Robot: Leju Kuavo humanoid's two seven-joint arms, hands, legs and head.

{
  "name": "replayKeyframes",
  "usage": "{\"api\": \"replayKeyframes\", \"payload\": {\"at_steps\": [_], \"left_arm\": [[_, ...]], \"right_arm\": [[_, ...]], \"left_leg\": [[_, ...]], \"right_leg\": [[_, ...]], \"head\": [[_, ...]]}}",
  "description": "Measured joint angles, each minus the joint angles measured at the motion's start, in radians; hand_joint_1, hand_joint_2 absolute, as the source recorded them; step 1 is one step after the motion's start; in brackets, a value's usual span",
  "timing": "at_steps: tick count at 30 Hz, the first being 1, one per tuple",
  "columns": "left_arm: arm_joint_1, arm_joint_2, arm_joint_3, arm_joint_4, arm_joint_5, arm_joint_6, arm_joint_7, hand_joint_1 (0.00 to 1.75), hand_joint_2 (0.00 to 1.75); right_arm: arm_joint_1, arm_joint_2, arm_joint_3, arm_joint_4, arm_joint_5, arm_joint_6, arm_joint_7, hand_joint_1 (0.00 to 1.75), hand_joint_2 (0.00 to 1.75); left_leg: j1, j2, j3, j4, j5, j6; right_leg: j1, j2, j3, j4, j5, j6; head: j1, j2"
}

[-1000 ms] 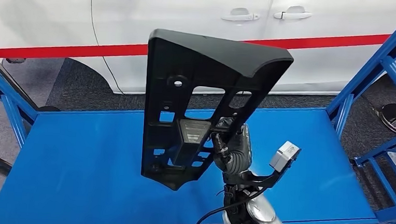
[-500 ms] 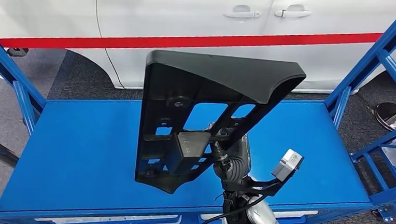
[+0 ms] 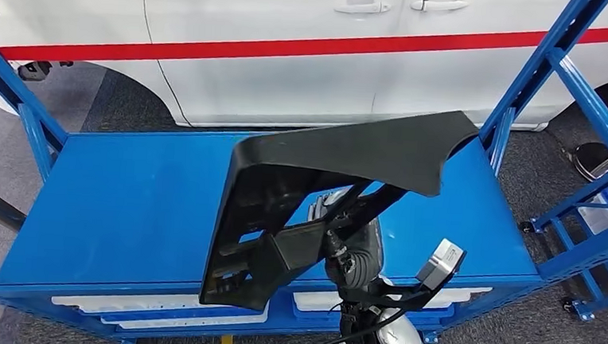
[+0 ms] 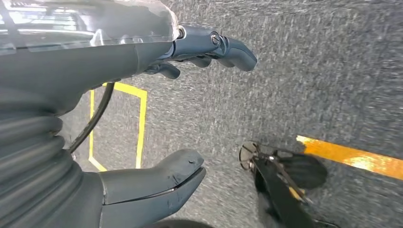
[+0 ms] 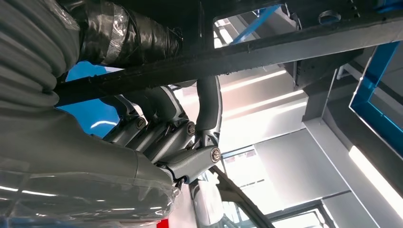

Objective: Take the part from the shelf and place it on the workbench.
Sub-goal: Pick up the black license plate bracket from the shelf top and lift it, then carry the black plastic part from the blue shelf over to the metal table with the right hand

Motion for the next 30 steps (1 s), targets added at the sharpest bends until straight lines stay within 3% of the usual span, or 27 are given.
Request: {"api": "replayKeyframes", "payload": {"at_steps": [2,5,7,9,10,11,12,14,16,17,19,20,21,23,25,26,27,29,30], "left_arm": [[-0.001,0.003,0.0,-0.003,-0.001,-0.004,0.001,0.0,1.75],[0.001,0.002,0.002,-0.005,-0.004,-0.009,0.003,0.0,1.75],[0.001,0.002,0.002,-0.007,-0.008,-0.012,0.005,0.0,1.75],[0.002,0.002,0.003,-0.008,-0.012,-0.015,0.006,0.0,1.75],[0.003,0.002,0.004,-0.008,-0.015,-0.016,0.006,0.0,1.75],[0.003,0.002,0.004,-0.009,-0.017,-0.018,0.006,0.0,1.75],[0.003,0.002,0.005,-0.009,-0.018,-0.019,0.006,0.0,1.75],[0.003,0.002,0.006,-0.009,-0.02,-0.02,0.006,0.0,1.75],[0.003,0.001,0.007,-0.01,-0.02,-0.021,0.006,0.0,1.75],[0.003,0.001,0.007,-0.011,-0.02,-0.021,0.006,0.0,1.75],[0.003,0.001,0.008,-0.012,-0.021,-0.021,0.006,0.0,1.75],[0.003,0.002,0.009,-0.012,-0.021,-0.021,0.006,0.0,1.75],[0.004,0.002,0.009,-0.012,-0.021,-0.021,0.006,0.0,1.75],[0.006,0.001,0.011,-0.012,-0.022,-0.022,0.006,0.0,1.75],[0.008,0.001,0.014,-0.013,-0.023,-0.022,0.006,0.0,1.75],[0.008,0.001,0.017,-0.014,-0.023,-0.022,0.006,0.0,1.75],[0.007,0.001,0.02,-0.014,-0.024,-0.022,0.006,0.0,1.75],[0.006,0.002,0.023,-0.015,-0.025,-0.022,0.006,0.0,1.75],[0.006,0.003,0.025,-0.016,-0.025,-0.022,0.006,0.0,1.75]], "right_arm": [[0.0,0.002,0.001,-0.003,0.0,0.002,-0.001,1.75,1.75],[0.004,0.002,0.004,-0.005,-0.01,0.009,-0.004,1.75,1.75],[0.008,0.002,0.004,-0.006,-0.028,0.018,-0.004,1.75,1.75],[0.016,0.002,0.004,-0.006,-0.047,0.027,-0.004,1.75,1.75],[0.023,0.002,0.004,-0.006,-0.055,0.031,-0.004,1.75,1.75],[0.03,0.002,0.003,-0.006,-0.062,0.034,-0.005,1.75,1.75],[0.036,0.002,0.003,-0.006,-0.067,0.037,-0.005,1.75,1.75],[0.042,0.002,0.002,-0.008,-0.072,0.041,-0.008,1.75,1.75],[0.044,0.003,0.002,-0.012,-0.074,0.042,-0.01,1.75,1.75],[0.044,0.003,0.002,-0.014,-0.075,0.042,-0.011,1.75,1.75],[0.048,0.004,0.0,-0.017,-0.076,0.043,-0.013,1.75,1.75],[0.051,0.005,-0.001,-0.017,-0.077,0.043,-0.014,1.75,1.75],[0.054,0.006,-0.002,-0.018,-0.077,0.043,-0.014,1.75,1.75],[0.06,0.01,-0.004,-0.018,-0.077,0.044,-0.014,1.75,1.75],[0.068,0.012,-0.005,-0.018,-0.077,0.045,-0.015,1.75,1.75],[0.073,0.013,-0.006,-0.018,-0.077,0.045,-0.016,1.75,1.75],[0.077,0.013,-0.007,-0.017,-0.077,0.046,-0.016,1.75,1.75],[0.083,0.014,-0.01,-0.017,-0.077,0.046,-0.017,1.75,1.75],[0.084,0.016,-0.012,-0.017,-0.077,0.046,-0.018,1.75,1.75]], "left_leg": [[-0.007,0.0,0.058,-0.095,-0.013,0.01],[-0.007,0.004,0.053,-0.122,0.009,0.023],[-0.001,0.014,0.037,-0.132,0.036,0.038],[-0.003,0.024,0.01,-0.128,0.054,0.045],[-0.004,0.03,-0.006,-0.123,0.062,0.045],[-0.003,0.037,-0.022,-0.116,0.069,0.043],[-0.003,0.045,-0.038,-0.109,0.075,0.041],[-0.002,0.061,-0.068,-0.088,0.084,0.033],[-0.004,0.075,-0.086,-0.07,0.089,0.023],[-0.006,0.083,-0.089,-0.065,0.093,0.016],[-0.005,0.098,-0.09,-0.064,0.103,0.002],[-0.002,0.095,-0.093,-0.06,0.096,-0.005],[0.0,0.082,-0.1,-0.045,0.073,-0.012],[0.002,0.039,-0.123,0.037,-0.022,-0.019],[0.0,0.015,-0.143,0.155,-0.105,-0.017],[-0.001,0.012,-0.14,0.19,-0.113,-0.013],[-0.004,0.01,-0.122,0.194,-0.1,-0.007],[-0.011,-0.008,-0.039,0.098,-0.044,0.014],[-0.014,-0.033,0.012,0.021,-0.032,0.03]], "right_leg": [[-0.001,-0.002,-0.007,-0.001,0.016,0.011],[-0.003,-0.001,-0.012,-0.005,0.027,0.031],[-0.004,0.003,-0.034,0.051,-0.039,0.041],[-0.009,0.004,-0.065,0.171,-0.136,0.048],[-0.011,0.004,-0.073,0.226,-0.16,0.051],[-0.013,0.003,-0.07,0.259,-0.161,0.055],[-0.015,0.002,-0.051,0.259,-0.142,0.058],[-0.019,-0.022,0.035,0.159,-0.103,0.062],[-0.013,-0.055,0.113,0.042,-0.106,0.056],[-0.009,-0.062,0.127,0.012,-0.115,0.048],[-0.005,-0.046,0.118,0.005,-0.106,0.026],[-0.006,-0.038,0.11,0.002,-0.098,0.017],[-0.006,-0.031,0.1,0.0,-0.087,0.008],[-0.007,-0.014,0.073,-0.002,-0.062,-0.004],[-0.002,0.008,0.041,-0.001,-0.037,-0.01],[0.001,0.02,0.026,0.0,-0.024,-0.011],[0.004,0.031,0.011,0.001,-0.013,-0.011],[0.009,0.054,-0.013,0.002,0.009,-0.011],[0.012,0.065,-0.022,0.002,0.019,-0.009]], "head": [[0.0,0.0],[0.0,0.0],[0.001,0.0],[0.001,0.0],[0.001,0.0],[0.001,0.0],[0.001,0.0],[0.001,0.0],[0.0,0.0],[0.0,0.0],[0.0,0.0],[0.0,0.0],[0.0,0.0],[0.0,0.0],[-0.001,0.0],[-0.001,0.0],[-0.001,0.0],[-0.001,0.0],[0.0,0.0]]}}
